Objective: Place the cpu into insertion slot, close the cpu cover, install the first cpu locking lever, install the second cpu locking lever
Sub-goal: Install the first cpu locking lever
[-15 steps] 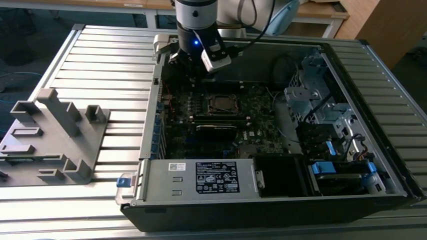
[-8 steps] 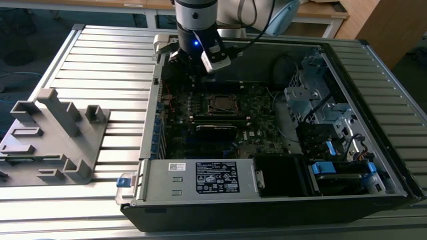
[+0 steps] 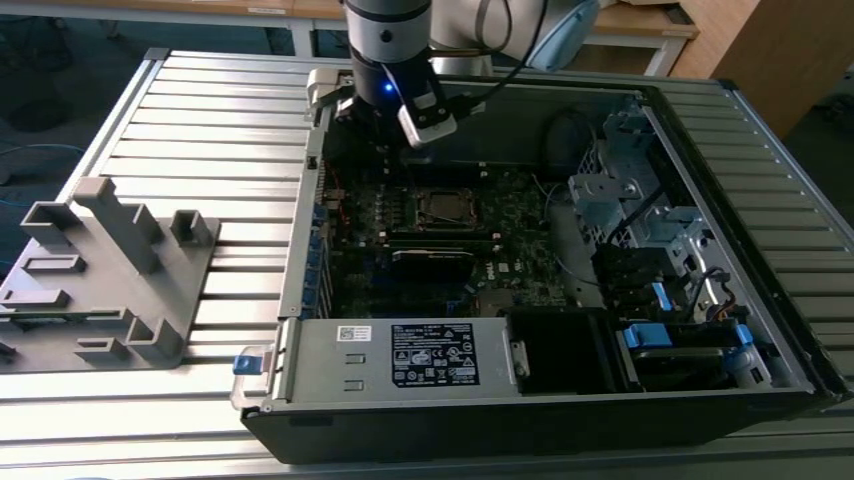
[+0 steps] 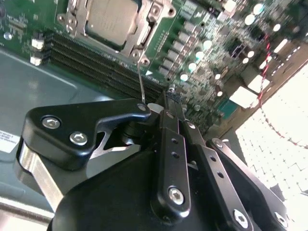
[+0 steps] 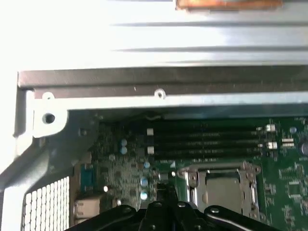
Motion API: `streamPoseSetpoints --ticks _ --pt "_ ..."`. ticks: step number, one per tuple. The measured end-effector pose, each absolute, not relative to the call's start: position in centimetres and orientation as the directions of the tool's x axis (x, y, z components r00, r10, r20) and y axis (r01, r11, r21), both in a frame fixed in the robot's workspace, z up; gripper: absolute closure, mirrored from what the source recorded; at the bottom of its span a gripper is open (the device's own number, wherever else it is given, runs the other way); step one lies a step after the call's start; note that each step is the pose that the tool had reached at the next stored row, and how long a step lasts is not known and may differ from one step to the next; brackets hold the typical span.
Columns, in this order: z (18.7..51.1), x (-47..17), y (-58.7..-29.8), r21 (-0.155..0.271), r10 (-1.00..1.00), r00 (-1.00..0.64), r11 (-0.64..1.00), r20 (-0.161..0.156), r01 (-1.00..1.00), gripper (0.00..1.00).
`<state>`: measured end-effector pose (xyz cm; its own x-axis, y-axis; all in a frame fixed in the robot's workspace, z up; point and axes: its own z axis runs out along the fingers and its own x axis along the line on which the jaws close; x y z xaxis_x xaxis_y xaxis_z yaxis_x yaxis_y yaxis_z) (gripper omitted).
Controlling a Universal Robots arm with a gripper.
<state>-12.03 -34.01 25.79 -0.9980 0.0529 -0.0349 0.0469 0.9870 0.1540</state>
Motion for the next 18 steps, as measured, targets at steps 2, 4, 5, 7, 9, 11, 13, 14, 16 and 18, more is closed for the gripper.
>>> streamPoseSetpoints --ticks 2,4,5,7,9,11,13,14,16,18 --pt "25.79 -12.12 -34.01 0.158 0.053 -0.998 0.986 -0.035 0.047 0.89" --pt "25.79 -12.24 -34.01 0.160 0.053 -0.998 0.986 -0.035 0.047 0.89" --pt "25.79 -12.29 -34.01 0.165 0.053 -0.998 0.985 -0.034 0.047 0.89" --pt "25.78 -12.35 -34.01 0.187 0.054 -0.998 0.981 -0.033 0.047 0.89" --pt "25.79 -12.39 -34.02 0.207 0.055 -0.998 0.977 -0.032 0.047 0.89" --pt "25.77 -12.40 -34.02 0.216 0.055 -0.998 0.975 -0.031 0.047 0.89" --pt "25.70 -12.40 -34.01 0.220 0.055 -0.998 0.974 -0.032 0.047 0.89" --pt "25.64 -12.40 -34.01 0.220 0.055 -0.998 0.974 -0.031 0.047 0.89" --pt "25.49 -12.40 -34.02 0.220 0.055 -0.998 0.974 -0.031 0.047 0.89" --pt "25.46 -12.40 -34.03 0.222 0.055 -0.998 0.974 -0.031 0.047 0.89"
